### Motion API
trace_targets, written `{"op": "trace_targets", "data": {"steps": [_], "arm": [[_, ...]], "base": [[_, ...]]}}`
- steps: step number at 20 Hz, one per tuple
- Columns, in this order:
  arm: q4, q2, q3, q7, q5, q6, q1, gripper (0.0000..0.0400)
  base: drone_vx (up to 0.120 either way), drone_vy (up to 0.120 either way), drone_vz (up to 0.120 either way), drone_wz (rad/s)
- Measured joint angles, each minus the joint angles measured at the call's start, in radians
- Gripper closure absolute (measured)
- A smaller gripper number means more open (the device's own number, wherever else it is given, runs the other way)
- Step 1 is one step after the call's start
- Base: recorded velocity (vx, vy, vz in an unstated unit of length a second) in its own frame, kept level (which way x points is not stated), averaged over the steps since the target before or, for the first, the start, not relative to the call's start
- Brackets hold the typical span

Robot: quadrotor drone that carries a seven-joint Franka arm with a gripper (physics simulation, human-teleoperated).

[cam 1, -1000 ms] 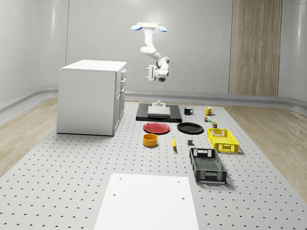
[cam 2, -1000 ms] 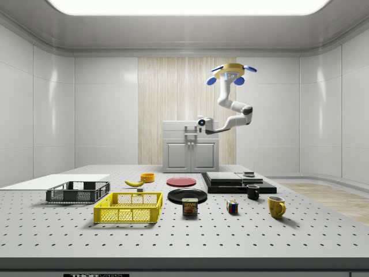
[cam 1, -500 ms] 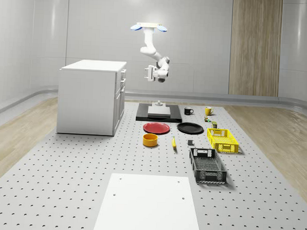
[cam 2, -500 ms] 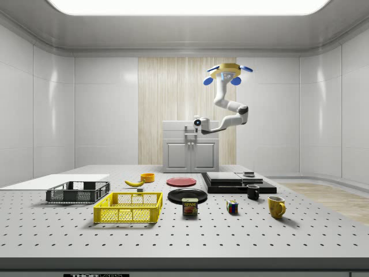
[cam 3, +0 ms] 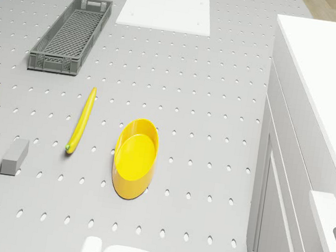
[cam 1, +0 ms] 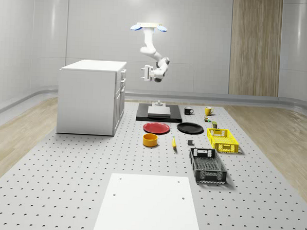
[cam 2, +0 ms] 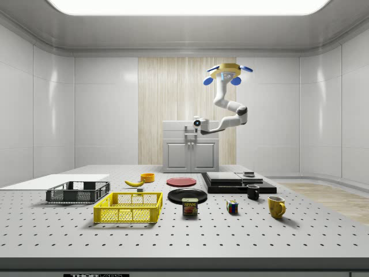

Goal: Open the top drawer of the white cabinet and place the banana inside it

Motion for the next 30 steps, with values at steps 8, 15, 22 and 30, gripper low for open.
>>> {"op": "trace_targets", "data": {"steps": [8, 15, 22, 30], "arm": [[-0.045, 0.022, 0.081, -0.030, 0.087, 0.098, 0.036, 0.0000], [-0.069, 0.057, 0.155, -0.068, 0.180, 0.184, 0.077, 0.0000], [-0.070, 0.114, 0.223, -0.117, 0.282, 0.259, 0.125, 0.0000], [-0.001, 0.233, 0.211, -0.184, 0.348, 0.272, 0.181, 0.0000]], "base": [[0.000, 0.000, 0.000, 0.000], [0.000, 0.000, 0.000, 0.000], [0.000, 0.000, 0.000, 0.000], [0.000, 0.000, 0.000, 0.000]]}}
